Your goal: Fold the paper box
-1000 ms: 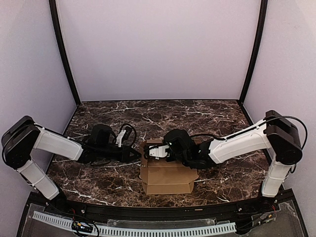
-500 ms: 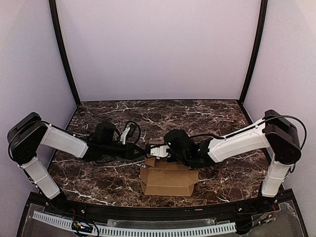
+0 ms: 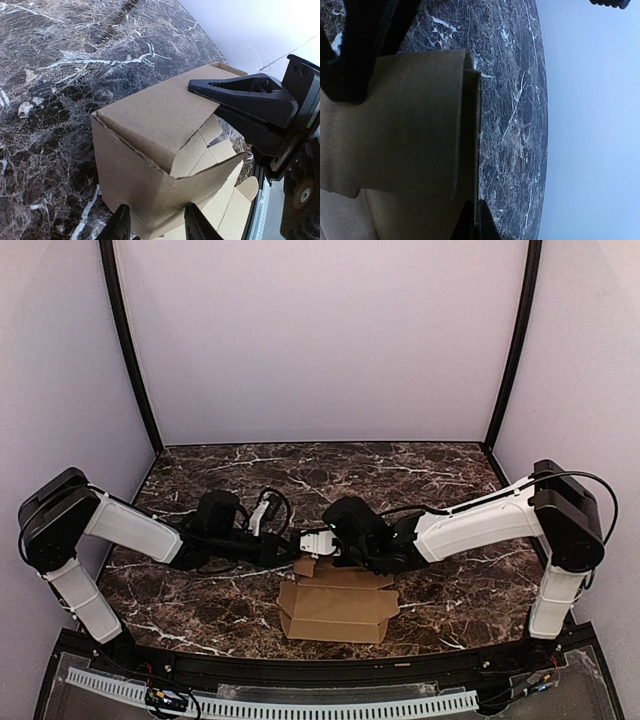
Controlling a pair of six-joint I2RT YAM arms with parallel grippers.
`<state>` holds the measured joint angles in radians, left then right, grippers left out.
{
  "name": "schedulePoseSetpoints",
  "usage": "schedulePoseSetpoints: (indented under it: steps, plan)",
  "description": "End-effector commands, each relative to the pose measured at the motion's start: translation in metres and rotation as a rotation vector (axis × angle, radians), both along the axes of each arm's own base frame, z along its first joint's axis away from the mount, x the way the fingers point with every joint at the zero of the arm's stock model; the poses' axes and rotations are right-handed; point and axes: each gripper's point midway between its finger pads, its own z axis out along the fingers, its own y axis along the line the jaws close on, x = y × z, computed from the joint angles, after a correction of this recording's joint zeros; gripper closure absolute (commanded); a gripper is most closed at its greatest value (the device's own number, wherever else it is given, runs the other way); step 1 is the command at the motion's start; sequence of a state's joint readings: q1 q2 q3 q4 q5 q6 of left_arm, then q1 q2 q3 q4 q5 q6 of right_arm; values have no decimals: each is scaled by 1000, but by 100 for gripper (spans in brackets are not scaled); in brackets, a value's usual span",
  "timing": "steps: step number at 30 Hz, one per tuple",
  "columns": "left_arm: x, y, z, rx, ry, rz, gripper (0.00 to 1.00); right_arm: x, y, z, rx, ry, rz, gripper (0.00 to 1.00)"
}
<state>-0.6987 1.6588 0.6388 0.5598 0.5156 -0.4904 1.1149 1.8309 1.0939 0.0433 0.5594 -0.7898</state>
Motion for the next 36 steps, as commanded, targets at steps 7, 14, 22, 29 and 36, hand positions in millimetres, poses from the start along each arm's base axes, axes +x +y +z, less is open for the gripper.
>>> schedulePoseSetpoints:
  steps: [7, 14, 22, 29, 36]
  plan:
    - [-7, 3, -4, 68, -53, 24, 61, -7, -2, -6, -35, 5, -13, 100]
    - [-14, 5, -11, 122, -72, 29, 61, -8, -4, -1, -76, -72, -13, 100]
    - [-26, 3, -9, 122, -86, 21, 61, -12, -1, 4, -96, -189, -5, 100]
    - [-37, 10, -6, 108, -94, 27, 62, -23, 3, 9, -107, -272, 30, 100]
    - [-44, 17, 0, 87, -106, 38, 62, -29, 6, 6, -118, -290, 36, 100]
